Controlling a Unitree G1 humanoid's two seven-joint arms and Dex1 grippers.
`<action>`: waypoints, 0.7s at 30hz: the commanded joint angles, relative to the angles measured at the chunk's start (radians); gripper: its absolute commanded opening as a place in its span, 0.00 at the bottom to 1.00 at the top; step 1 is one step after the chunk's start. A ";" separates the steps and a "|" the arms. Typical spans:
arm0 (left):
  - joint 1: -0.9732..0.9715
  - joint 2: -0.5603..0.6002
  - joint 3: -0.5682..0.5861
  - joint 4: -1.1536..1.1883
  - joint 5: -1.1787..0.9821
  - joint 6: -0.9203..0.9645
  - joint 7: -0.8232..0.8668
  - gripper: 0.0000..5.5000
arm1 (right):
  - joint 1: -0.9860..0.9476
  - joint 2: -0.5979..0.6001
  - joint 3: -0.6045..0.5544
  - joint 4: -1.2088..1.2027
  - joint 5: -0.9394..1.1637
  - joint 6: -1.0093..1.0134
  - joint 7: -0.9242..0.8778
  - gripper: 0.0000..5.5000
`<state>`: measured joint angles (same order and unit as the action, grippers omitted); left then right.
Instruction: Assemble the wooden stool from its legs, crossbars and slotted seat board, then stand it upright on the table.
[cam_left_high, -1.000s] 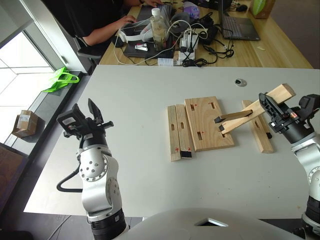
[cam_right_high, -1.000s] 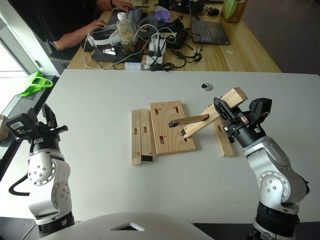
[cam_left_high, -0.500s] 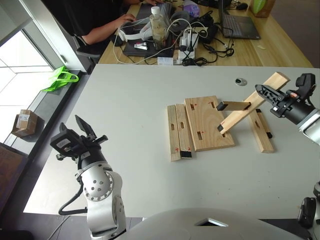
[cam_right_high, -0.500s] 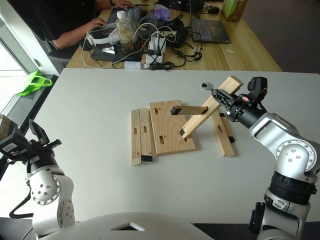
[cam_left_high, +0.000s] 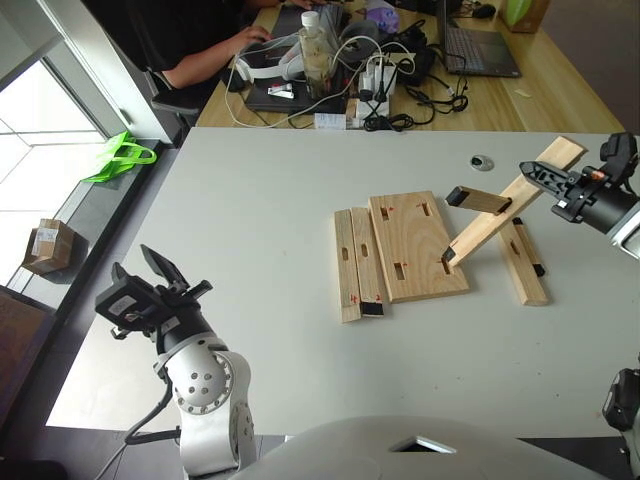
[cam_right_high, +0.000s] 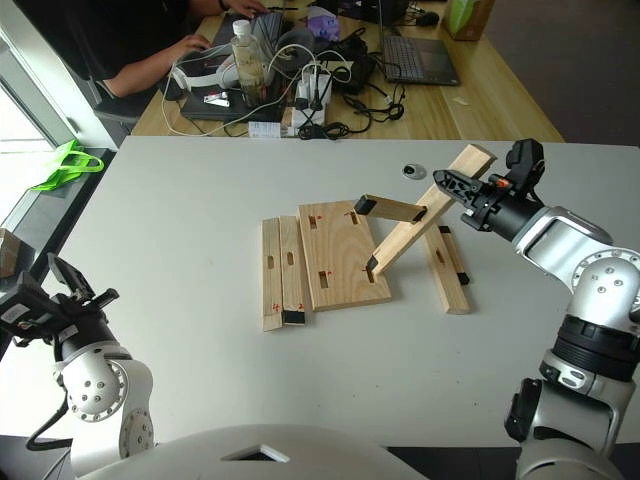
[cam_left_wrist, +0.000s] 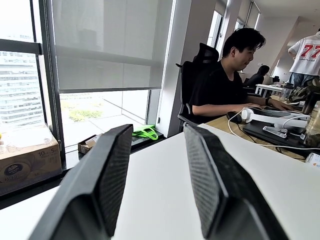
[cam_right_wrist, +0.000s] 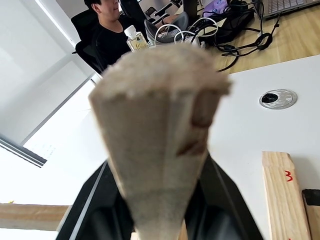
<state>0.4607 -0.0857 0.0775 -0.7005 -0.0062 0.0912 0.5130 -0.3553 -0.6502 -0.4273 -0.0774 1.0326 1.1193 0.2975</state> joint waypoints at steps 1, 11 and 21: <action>0.002 -0.078 -0.012 -0.009 -0.010 0.017 0.001 0.34 | 0.029 -0.020 -0.013 -0.026 0.004 0.031 0.015 0.19; -0.075 0.028 0.020 0.008 -0.121 0.267 -0.135 0.34 | 0.260 0.102 0.021 -0.246 -0.101 -0.129 -0.028 0.19; -0.178 0.122 0.050 -0.014 -0.094 0.430 -0.249 0.34 | 0.410 0.237 0.046 -0.407 -0.108 -0.151 -0.226 0.19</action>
<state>0.2971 0.0300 0.1259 -0.6985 -0.1092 0.4926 0.2726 -0.0145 -0.4171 -0.4373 -0.4999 0.9745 0.9191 0.1039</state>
